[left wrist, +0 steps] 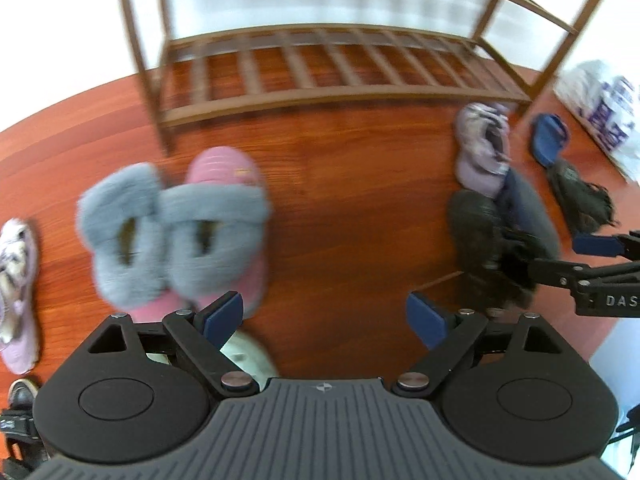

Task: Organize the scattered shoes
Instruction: 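Move both open tools toward the black lace-up boots, then grasp a black boot with the left tool while the right tool grasps the other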

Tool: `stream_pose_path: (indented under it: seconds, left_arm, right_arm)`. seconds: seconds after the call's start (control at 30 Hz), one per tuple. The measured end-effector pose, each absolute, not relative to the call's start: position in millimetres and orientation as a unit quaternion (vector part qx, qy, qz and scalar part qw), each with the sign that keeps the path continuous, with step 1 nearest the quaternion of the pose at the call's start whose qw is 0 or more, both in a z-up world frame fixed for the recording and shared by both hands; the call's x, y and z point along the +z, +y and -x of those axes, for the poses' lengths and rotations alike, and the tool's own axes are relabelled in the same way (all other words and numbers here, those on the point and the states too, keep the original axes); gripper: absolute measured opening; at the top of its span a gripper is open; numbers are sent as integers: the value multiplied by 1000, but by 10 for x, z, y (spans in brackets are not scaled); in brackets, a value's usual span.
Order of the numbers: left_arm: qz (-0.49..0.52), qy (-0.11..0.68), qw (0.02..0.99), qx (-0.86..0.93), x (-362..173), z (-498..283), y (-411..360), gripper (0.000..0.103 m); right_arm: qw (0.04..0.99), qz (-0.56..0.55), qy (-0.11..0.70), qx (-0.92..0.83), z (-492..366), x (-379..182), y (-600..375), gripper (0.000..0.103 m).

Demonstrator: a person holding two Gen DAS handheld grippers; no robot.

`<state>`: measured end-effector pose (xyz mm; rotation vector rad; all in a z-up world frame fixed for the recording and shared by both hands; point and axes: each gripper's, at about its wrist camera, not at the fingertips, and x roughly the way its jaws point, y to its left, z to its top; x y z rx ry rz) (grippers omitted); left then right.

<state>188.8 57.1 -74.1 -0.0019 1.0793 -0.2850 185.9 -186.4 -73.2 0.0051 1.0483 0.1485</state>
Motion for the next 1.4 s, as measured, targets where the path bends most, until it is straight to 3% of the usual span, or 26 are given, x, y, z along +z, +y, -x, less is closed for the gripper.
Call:
stream_pose_path:
  seconds: [0.23, 0.67, 0.8, 0.93, 1.07, 1.2, 1.4]
  left_arm:
    - [-12, 508, 843, -177, -831, -1833, -128, 90]
    - [9, 516, 840, -166, -1188, -1977, -733, 84]
    - [-8, 528, 835, -157, -1298, -2047, -869, 73]
    - [-12, 549, 822, -149, -1462, -2088, -907, 52]
    - [1, 557, 819, -142, -1530, -2092, -901, 46]
    - [7, 563, 814, -141, -1547, -2084, -941, 23]
    - [-7, 566, 814, -130, -1530, -2010, -968, 21]
  right_arm:
    - [864, -7, 502, 31, -1757, -794, -2483, 86]
    - [860, -22, 508, -49, -1776, -1074, -3665, 87]
    - [858, -30, 508, -69, -1839, -1163, -3931, 87]
    - [857, -47, 506, -87, -1926, -1254, -4182, 87]
    - [856, -51, 505, -101, -2030, -1321, -4333, 87]
    - [853, -50, 510, -95, -2152, -1400, -4418, 89]
    - [850, -24, 519, -84, -2378, -1549, -4441, 89]
